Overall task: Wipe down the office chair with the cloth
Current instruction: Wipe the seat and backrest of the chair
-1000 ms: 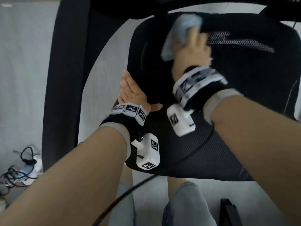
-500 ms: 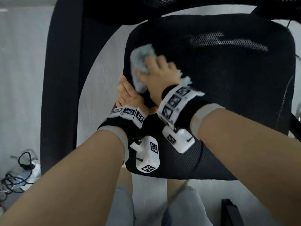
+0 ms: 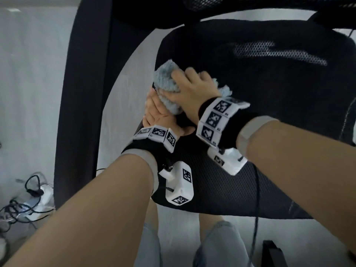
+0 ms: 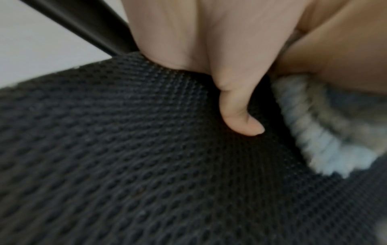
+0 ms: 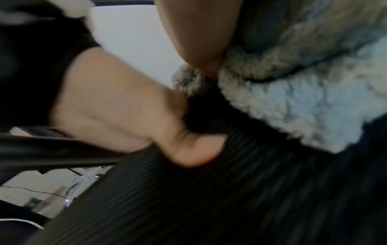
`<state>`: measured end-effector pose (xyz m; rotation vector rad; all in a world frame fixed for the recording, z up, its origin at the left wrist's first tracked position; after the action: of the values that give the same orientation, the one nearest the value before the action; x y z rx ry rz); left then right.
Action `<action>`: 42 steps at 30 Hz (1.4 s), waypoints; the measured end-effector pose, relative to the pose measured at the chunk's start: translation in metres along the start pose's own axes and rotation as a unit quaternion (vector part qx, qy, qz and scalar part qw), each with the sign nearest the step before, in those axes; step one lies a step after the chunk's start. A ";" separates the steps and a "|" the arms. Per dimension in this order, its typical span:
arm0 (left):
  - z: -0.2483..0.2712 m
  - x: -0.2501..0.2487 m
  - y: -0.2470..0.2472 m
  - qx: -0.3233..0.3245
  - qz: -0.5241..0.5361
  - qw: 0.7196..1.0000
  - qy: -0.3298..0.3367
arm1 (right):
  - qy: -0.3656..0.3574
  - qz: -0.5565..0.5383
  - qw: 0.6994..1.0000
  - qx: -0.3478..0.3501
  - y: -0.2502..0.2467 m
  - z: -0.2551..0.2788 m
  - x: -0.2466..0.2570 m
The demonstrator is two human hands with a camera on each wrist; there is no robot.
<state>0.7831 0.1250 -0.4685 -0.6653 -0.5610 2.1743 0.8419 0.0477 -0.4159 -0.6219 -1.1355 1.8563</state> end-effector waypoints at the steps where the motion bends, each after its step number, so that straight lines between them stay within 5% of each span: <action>1: 0.001 -0.001 -0.001 0.004 0.004 1.000 -0.003 | 0.002 0.027 0.999 0.024 0.004 -0.010 -0.008; 3: 0.002 -0.004 0.001 0.040 0.012 0.999 -0.007 | 0.084 0.006 0.996 0.024 0.001 -0.030 -0.030; 4: 0.001 -0.005 0.002 0.034 0.018 0.999 -0.011 | 0.153 -0.028 0.987 -0.027 -0.008 -0.036 -0.041; 6: 0.000 -0.005 -0.002 -0.016 0.027 0.999 -0.018 | 0.190 -0.086 0.978 0.000 -0.007 -0.038 -0.033; 11: 0.002 -0.001 0.001 -0.048 0.003 0.999 -0.005 | -0.013 -0.063 0.998 0.013 0.025 0.020 0.004; 14: 0.003 -0.001 0.000 0.032 -0.004 0.999 0.002 | -0.045 0.010 0.999 0.023 0.013 0.017 -0.019; 19: 0.004 -0.008 -0.007 0.063 0.008 0.998 -0.014 | 0.191 -0.128 0.973 0.021 -0.001 -0.020 -0.067; 23: 0.007 -0.005 -0.005 -0.001 0.022 1.000 -0.014 | 0.067 -0.096 0.992 0.039 0.013 0.011 -0.023; 26: 0.009 -0.007 -0.005 0.070 0.023 0.997 -0.021 | -0.037 0.003 0.997 0.068 0.018 0.028 -0.043; 28: 0.010 -0.010 -0.009 0.085 0.029 0.996 -0.027 | 0.082 -0.083 0.988 0.097 0.023 0.033 -0.091; 30: 0.010 -0.011 -0.010 0.084 0.032 0.995 -0.033 | 0.249 -0.154 0.956 0.034 0.020 0.039 -0.128; 32: 0.009 -0.013 -0.010 0.066 0.027 0.997 -0.039 | 0.306 -0.169 0.937 -0.010 0.021 0.036 -0.127; 35: 0.011 -0.023 -0.011 0.015 0.027 0.998 -0.063 | 0.249 -0.186 0.949 0.052 0.019 0.026 -0.093; 39: 0.012 -0.045 -0.011 0.021 -0.019 0.995 -0.096 | 0.039 -0.143 0.988 0.047 0.016 0.032 -0.062; 42: 0.010 -0.067 -0.003 0.057 -0.105 0.992 -0.028 | 0.116 -0.125 0.983 0.063 0.020 0.040 -0.114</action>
<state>0.8156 0.0730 -0.4404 -0.4632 -0.5070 2.0156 0.8620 -0.0728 -0.4172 -0.5785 -0.8927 1.5821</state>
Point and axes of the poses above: each hand's wrist, its own z-axis away from the middle knuckle, its own y-axis out of the palm, x = y × z, the point moved 4 cm from there along -z, towards the middle knuckle, and after that the axes turned 11 degrees about x, right-handed, at the moved point
